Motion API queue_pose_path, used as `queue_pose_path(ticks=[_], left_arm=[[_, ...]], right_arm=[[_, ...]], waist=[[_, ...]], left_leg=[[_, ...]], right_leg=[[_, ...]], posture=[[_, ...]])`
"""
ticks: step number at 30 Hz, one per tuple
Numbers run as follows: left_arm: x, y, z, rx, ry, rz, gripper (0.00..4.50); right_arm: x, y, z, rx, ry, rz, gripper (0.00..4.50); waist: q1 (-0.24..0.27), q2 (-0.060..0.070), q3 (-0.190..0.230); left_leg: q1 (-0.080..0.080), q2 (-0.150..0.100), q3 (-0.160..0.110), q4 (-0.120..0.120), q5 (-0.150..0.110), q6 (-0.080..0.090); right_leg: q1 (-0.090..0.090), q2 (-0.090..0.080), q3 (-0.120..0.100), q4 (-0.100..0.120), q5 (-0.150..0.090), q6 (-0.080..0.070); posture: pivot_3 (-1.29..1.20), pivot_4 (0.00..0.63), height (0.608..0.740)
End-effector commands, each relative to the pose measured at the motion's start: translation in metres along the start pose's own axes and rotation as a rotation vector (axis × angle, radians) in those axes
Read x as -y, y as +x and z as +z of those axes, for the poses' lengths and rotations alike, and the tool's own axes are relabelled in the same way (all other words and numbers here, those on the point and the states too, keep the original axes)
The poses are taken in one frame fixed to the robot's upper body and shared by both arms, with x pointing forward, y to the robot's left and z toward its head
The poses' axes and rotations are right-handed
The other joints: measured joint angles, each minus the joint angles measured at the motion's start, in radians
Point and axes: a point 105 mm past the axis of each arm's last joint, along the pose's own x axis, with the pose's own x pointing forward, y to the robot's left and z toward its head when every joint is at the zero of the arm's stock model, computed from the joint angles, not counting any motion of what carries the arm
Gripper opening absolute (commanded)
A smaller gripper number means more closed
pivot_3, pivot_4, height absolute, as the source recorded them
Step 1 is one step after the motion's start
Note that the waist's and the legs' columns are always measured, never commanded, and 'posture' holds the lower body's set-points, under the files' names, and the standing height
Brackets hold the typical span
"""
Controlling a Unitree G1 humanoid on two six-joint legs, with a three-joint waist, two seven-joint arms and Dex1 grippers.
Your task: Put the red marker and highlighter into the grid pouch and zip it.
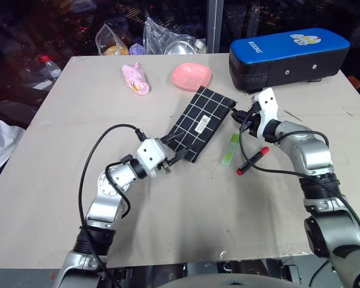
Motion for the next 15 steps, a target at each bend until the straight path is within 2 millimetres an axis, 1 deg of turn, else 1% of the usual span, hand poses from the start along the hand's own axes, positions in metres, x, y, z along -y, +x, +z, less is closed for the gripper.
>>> queue_pose_path(ticks=[1, 6, 11, 15], left_arm=[[0.009, 0.002, 0.009, 0.018, 0.091, -0.081, 2.14], [0.011, -0.004, 0.012, 0.023, 0.104, -0.101, 2.14], [0.011, -0.01, 0.007, -0.017, 0.232, -0.104, 2.14], [0.003, -0.009, 0.009, -0.006, 0.321, -0.017, 2.14]], right_arm=[[-0.004, 0.0, 0.024, 0.065, -0.017, -0.002, 0.0], [-0.003, 0.001, 0.029, 0.071, 0.015, -0.029, 0.0], [-0.007, 0.001, 0.037, 0.088, 0.045, -0.034, 0.0], [-0.013, 0.003, 0.044, 0.104, 0.056, -0.023, 0.0]], waist=[[-0.001, 0.0, 0.0], [-0.002, 0.0, 0.0], [-0.001, 0.0, 0.0], [0.0, 0.0, 0.0]], left_leg=[[0.0, 0.0, 0.0, 0.0, 0.0, 0.0], [0.0, 0.0, 0.0, -0.001, 0.0, -0.001], [0.0, 0.0, 0.001, -0.001, 0.0, 0.0], [0.0, 0.0, 0.0, -0.001, 0.0, 0.0]], right_leg=[[0.0, 0.0, 0.0, 0.0, 0.0, 0.0], [0.0, 0.0, 0.001, 0.0, 0.0, 0.0], [0.0, -0.001, 0.0, 0.0, 0.0, 0.0], [0.0, -0.001, 0.0, 0.0, 0.0, 0.0]], posture=[[0.0, 0.15, 0.738], [0.0, 0.15, 0.738], [0.0, 0.15, 0.738], [0.0, 0.15, 0.738]])
